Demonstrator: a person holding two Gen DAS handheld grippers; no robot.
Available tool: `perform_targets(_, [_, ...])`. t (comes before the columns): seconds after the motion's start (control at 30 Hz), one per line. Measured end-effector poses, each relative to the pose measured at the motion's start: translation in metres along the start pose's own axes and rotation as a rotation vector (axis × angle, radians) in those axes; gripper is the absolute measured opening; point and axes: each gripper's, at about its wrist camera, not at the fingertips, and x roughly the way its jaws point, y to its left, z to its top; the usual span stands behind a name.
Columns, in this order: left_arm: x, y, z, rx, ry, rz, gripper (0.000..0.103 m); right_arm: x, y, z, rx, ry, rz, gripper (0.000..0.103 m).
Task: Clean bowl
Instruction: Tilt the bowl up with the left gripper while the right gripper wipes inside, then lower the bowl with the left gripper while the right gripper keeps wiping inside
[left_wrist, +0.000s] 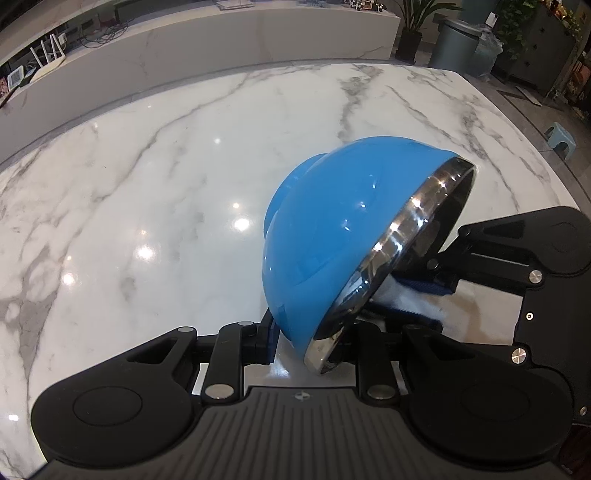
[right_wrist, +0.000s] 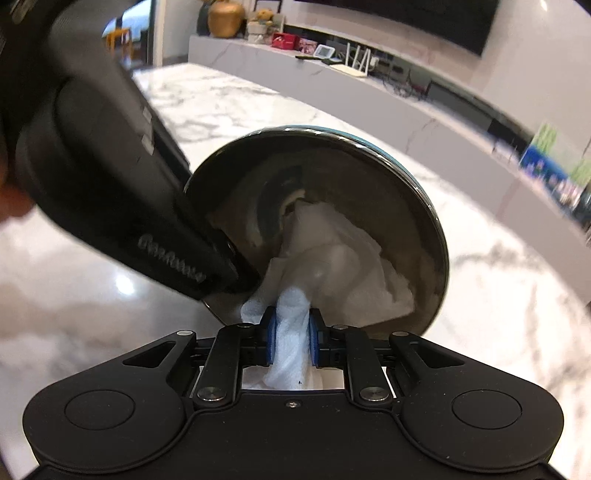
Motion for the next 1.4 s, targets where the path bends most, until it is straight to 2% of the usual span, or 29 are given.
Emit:
perform_targets(0.13, [-0.001, 0.001, 0.0, 0.0, -0.008, 0.001, 0.021, 0.007, 0.012, -0.003, -0.135, -0.004, -0.119, 0.015])
perform_targets(0.3, [-0.004, -0.001, -0.001, 0.015, -0.057, 0.033, 0.023, 0.009, 0.01, -0.003, -0.116, -0.005, -0.113, 0.015])
perform_targets(0.43, [-0.013, -0.011, 0.0, 0.088, -0.148, 0.119, 0.035, 0.008, 0.001, -0.004, -0.06, -0.007, -0.089, 0.014])
perform_targets(0.6, [-0.03, -0.024, -0.002, 0.172, -0.321, 0.21, 0.039, 0.003, -0.004, -0.005, -0.02, -0.013, -0.078, 0.015])
perform_targets(0.7, [-0.041, -0.022, -0.002, 0.148, -0.419, 0.204, 0.043, 0.0, -0.005, -0.005, -0.002, -0.015, -0.068, 0.015])
perform_targets(0.73, [-0.042, -0.019, -0.001, 0.127, -0.43, 0.186, 0.043, 0.0, -0.005, -0.004, 0.005, -0.017, -0.063, 0.015])
perform_targets(0.77, [-0.042, -0.015, 0.0, 0.102, -0.432, 0.163, 0.042, -0.002, -0.005, -0.005, 0.009, -0.017, -0.061, 0.015])
perform_targets(0.83, [-0.039, -0.007, 0.004, 0.045, -0.421, 0.113, 0.025, -0.005, -0.005, -0.005, 0.014, -0.021, -0.057, 0.015])
perform_targets(0.9, [-0.036, 0.0, 0.008, -0.007, -0.389, 0.078, 0.017, -0.008, -0.007, -0.003, 0.024, -0.029, -0.054, 0.015])
perform_targets(1.17, [-0.019, 0.03, 0.011, -0.171, -0.22, 0.068, 0.01, -0.014, -0.024, 0.007, 0.147, -0.058, 0.005, 0.015])
perform_targets(1.4, [-0.011, 0.025, 0.004, -0.129, -0.107, 0.027, 0.012, -0.01, -0.043, 0.02, 0.255, -0.048, 0.031, 0.015])
